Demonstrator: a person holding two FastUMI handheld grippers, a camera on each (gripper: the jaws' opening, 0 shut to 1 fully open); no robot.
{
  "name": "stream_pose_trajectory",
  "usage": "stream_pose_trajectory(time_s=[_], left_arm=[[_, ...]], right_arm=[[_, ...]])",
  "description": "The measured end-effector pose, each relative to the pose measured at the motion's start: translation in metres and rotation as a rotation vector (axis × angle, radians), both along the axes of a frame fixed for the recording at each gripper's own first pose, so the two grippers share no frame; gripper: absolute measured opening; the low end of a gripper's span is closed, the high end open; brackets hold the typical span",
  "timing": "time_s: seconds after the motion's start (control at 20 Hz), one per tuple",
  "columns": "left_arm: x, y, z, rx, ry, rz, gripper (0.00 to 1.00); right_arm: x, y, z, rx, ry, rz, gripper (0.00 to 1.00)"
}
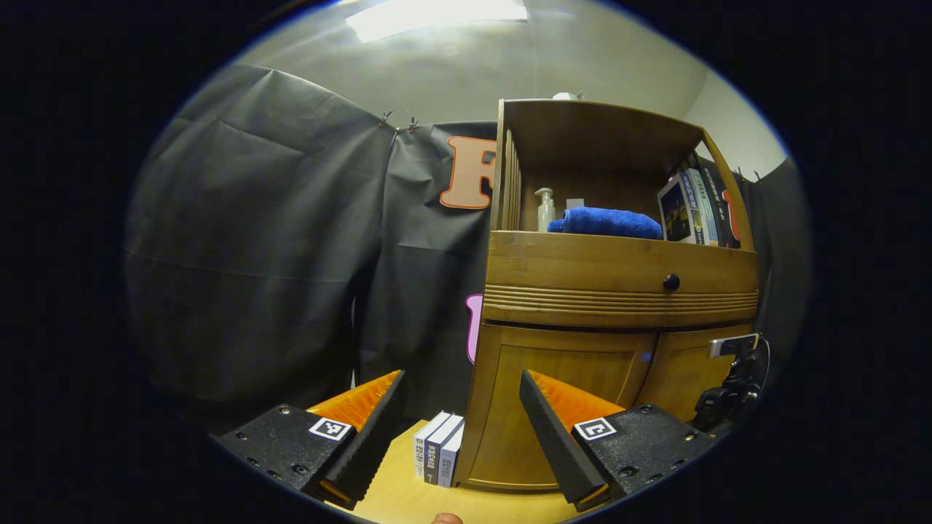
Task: Open the right door of the double-door shoe cabinet with the right hand, and open the left door with the left hand.
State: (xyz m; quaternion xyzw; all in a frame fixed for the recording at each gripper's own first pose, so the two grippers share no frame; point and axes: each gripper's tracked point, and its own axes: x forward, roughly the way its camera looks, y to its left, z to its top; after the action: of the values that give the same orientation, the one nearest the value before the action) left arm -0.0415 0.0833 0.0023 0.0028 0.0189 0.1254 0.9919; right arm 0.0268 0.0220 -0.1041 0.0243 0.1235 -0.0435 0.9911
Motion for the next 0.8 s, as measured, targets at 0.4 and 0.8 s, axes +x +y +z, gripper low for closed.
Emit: stream_pose_trajectory(time_s=[0.4,0.8], left_arm=[[0.0,-0.029,-0.011,-0.024,0.025,-0.092,0.92],[0.006,-0.082,-0.026,-0.062,0.066,-0.255,0.95]], right_arm=[[-0.042,-0.009,0.001,0.003,0.004,-0.015,0.27],[-0.082,-0.026,0.004,-0.028,0.006,-0.038,0.27]])
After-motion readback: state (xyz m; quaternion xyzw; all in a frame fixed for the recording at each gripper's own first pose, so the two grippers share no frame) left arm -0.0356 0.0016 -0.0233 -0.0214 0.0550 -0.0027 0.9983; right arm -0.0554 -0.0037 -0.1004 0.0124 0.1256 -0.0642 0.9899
